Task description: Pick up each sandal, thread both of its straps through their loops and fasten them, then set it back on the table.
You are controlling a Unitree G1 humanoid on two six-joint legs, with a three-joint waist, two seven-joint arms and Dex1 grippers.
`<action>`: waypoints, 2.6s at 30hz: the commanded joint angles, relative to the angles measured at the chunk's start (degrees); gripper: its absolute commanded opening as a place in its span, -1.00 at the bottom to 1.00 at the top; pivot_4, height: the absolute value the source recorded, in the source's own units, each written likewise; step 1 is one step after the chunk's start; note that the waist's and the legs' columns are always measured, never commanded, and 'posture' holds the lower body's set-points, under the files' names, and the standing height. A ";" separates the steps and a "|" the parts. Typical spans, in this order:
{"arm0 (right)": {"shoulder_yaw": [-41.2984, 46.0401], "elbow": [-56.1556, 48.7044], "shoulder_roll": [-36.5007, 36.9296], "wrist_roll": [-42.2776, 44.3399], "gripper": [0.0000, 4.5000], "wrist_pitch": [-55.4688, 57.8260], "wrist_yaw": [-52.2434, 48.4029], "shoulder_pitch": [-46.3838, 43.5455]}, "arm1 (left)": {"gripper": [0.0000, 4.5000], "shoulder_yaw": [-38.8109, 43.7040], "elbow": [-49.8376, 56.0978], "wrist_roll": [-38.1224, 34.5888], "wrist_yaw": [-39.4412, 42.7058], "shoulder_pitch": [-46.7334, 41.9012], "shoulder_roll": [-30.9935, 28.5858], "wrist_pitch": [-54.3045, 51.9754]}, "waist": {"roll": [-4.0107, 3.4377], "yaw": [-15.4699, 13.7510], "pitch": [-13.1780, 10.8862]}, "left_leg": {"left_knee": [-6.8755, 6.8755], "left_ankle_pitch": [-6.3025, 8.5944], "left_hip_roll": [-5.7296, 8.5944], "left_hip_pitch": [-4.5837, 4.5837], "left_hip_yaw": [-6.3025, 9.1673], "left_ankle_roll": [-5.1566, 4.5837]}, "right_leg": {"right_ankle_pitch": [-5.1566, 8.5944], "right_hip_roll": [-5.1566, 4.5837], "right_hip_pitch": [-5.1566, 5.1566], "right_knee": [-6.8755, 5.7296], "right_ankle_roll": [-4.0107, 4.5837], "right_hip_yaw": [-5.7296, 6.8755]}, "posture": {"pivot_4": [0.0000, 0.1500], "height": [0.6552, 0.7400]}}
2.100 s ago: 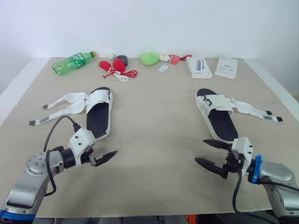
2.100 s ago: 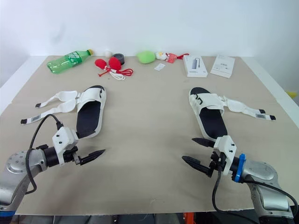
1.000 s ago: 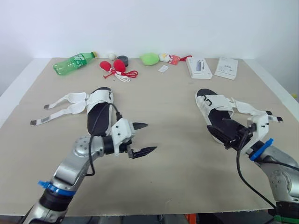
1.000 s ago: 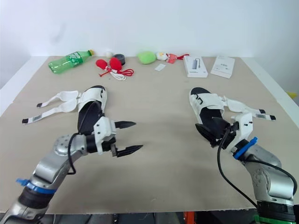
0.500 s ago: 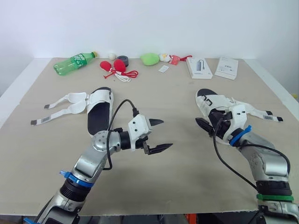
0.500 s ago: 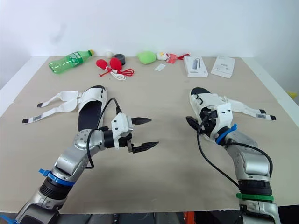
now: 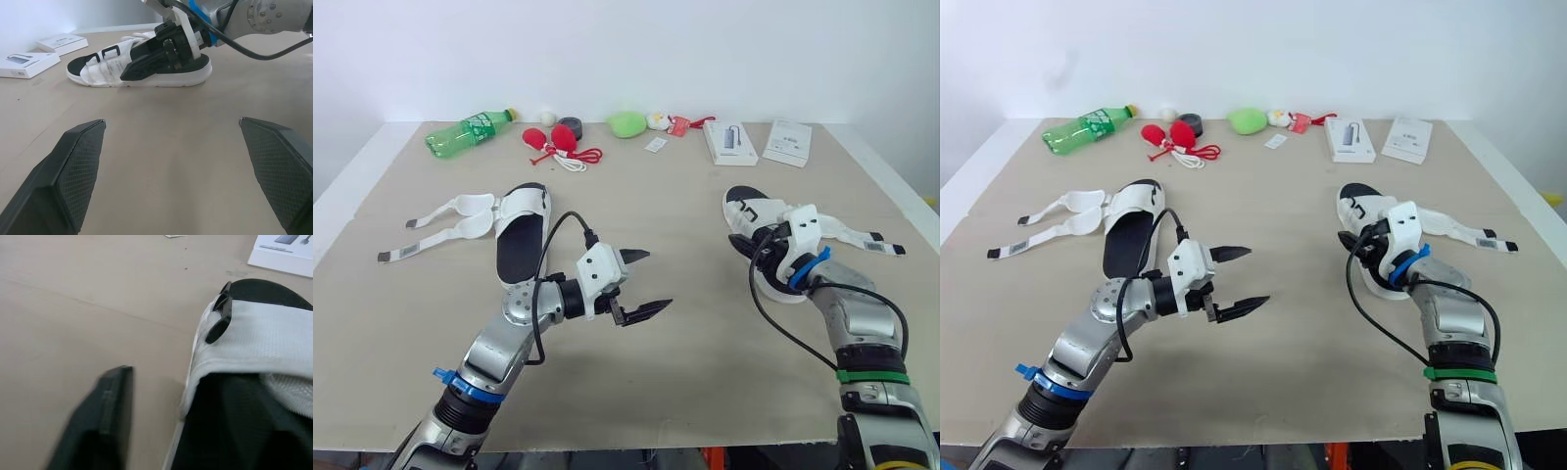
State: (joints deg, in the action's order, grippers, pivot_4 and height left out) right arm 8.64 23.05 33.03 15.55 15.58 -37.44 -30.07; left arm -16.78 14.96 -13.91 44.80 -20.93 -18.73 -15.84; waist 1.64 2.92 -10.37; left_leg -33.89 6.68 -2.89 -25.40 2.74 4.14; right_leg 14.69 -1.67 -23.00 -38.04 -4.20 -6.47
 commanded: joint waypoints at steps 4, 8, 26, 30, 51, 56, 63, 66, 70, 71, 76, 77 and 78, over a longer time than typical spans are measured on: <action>-0.41 4.17 -0.06 -1.52 -0.99 -4.55 -2.03 -3.69 | 1.00 1.15 2.73 0.10 -1.16 -0.32 -0.33 0.71 | 0.00 0.10 0.00 | 0.00 0.00 0.00 0.00 -0.01 0.00 | -0.01 0.00 0.00 0.00 -0.01 -0.01 | 1.00 1.00; -3.87 3.96 0.90 -1.22 -0.99 -9.35 -13.45 -3.85 | 1.00 2.65 1.90 -0.29 -0.65 -0.57 -1.69 0.88 | 0.00 0.29 0.00 | 0.00 -0.02 0.00 0.01 -0.01 -0.02 | -0.04 0.02 -0.01 0.00 -0.01 -0.01 | 1.00 1.00; -21.80 -15.01 13.75 8.47 -0.99 -21.44 -55.06 -0.16 | 1.00 8.29 3.95 -6.70 6.55 2.03 -10.13 -0.88 | -0.11 0.38 -0.08 | 0.10 -0.01 -0.03 0.01 0.01 -0.03 | 0.05 0.04 -0.04 0.00 0.04 -0.01 | 1.00 1.00; -23.38 -14.66 13.88 9.51 -0.99 -22.24 -55.06 -1.26 | 1.00 8.46 4.21 -7.00 6.30 2.78 -10.25 -0.98 | -0.10 0.38 -0.08 | 0.11 -0.01 -0.04 0.01 0.01 -0.03 | 0.06 0.04 -0.06 0.00 0.05 -0.01 | 1.00 1.00; -22.95 -9.29 20.13 18.25 1.00 2.60 -55.06 -7.46 | -0.97 3.90 -3.40 0.87 8.73 1.65 -10.98 5.51 | -0.10 -0.03 -0.08 | 0.10 -0.01 -0.05 0.01 -0.03 -0.03 | 0.04 0.01 -0.08 0.00 0.11 -0.02 | 1.00 1.00; -19.63 0.49 17.81 18.49 1.00 18.90 -50.09 -17.12 | -0.97 3.05 -4.85 1.77 10.41 0.86 -11.20 7.12 | -0.10 0.15 -0.08 | 0.09 -0.01 -0.06 0.02 -0.06 -0.03 | 0.00 0.02 -0.12 0.00 0.16 -0.02 | 1.00 1.00; -16.88 15.51 6.15 11.32 1.00 27.67 -32.20 -28.13 | -0.97 1.63 -5.99 3.44 11.47 0.04 -10.76 9.10 | -0.10 0.35 -0.08 | 0.12 -0.01 -0.09 -0.01 -0.09 -0.03 | -0.01 0.05 -0.21 -0.01 0.15 -0.02 | 1.00 1.00; -16.24 22.49 2.17 8.82 1.00 26.35 -29.00 -30.20 | -0.97 1.37 -5.54 3.62 11.34 0.08 -10.52 9.10 | -0.10 0.07 -0.08 | 0.14 -0.01 -0.08 -0.17 -0.05 -0.04 | -0.13 0.06 -0.27 -0.03 -0.14 -0.02 | 1.00 1.00; -14.89 27.70 -0.33 7.47 1.00 25.52 -29.37 -32.72 | -0.97 1.76 -4.94 3.84 11.05 0.63 -10.57 8.93 | -0.12 -0.01 -0.09 | 0.15 0.02 -0.05 -0.23 -0.03 -0.08 | -0.10 0.06 -0.28 -0.03 -0.19 -0.02 | 1.00 1.00; -14.66 28.85 -0.75 7.14 1.00 26.01 -30.21 -33.55 | -0.97 1.95 -4.65 3.90 10.85 1.00 -10.71 8.84 | -0.12 0.01 -0.09 | 0.16 0.02 -0.06 -0.23 -0.02 -0.08 | -0.09 0.08 -0.31 -0.03 -0.20 -0.02 | 1.00 1.00; -13.25 32.30 -2.03 6.63 1.00 27.23 -32.55 -35.86 | -0.97 2.16 -3.55 4.09 10.02 2.13 -11.03 8.60 | -0.13 0.21 -0.09 | 0.16 0.02 -0.08 -0.21 -0.02 -0.08 | -0.11 0.11 -0.31 -0.04 -0.18 -0.02 | 1.00 1.00; -12.79 33.07 -2.27 6.53 1.00 28.00 -32.55 -36.37 | -0.97 2.16 -3.42 4.14 9.85 2.25 -11.05 8.58 | -0.13 0.22 -0.09 | 0.16 0.02 -0.09 -0.21 -0.03 -0.09 | -0.12 0.11 -0.31 -0.05 -0.18 -0.02 | 1.00 1.00; -12.64 33.58 -2.46 6.39 1.00 28.65 -33.11 -36.68 | -0.97 2.16 -3.30 4.18 9.73 2.35 -11.07 8.56 | -0.13 0.22 -0.09 | 0.16 0.02 -0.09 -0.21 -0.02 -0.09 | -0.12 0.11 -0.31 -0.05 -0.17 -0.02 | 1.00 1.00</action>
State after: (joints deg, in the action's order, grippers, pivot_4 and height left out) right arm -5.90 56.24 30.62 22.07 43.20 -69.29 -64.46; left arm -15.38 9.47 -9.89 55.00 -18.61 -29.58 -7.61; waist 1.51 3.15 -10.46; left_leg -33.73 6.70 -2.98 -25.61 2.72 4.06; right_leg 14.58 -1.56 -23.30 -38.09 -4.37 -6.49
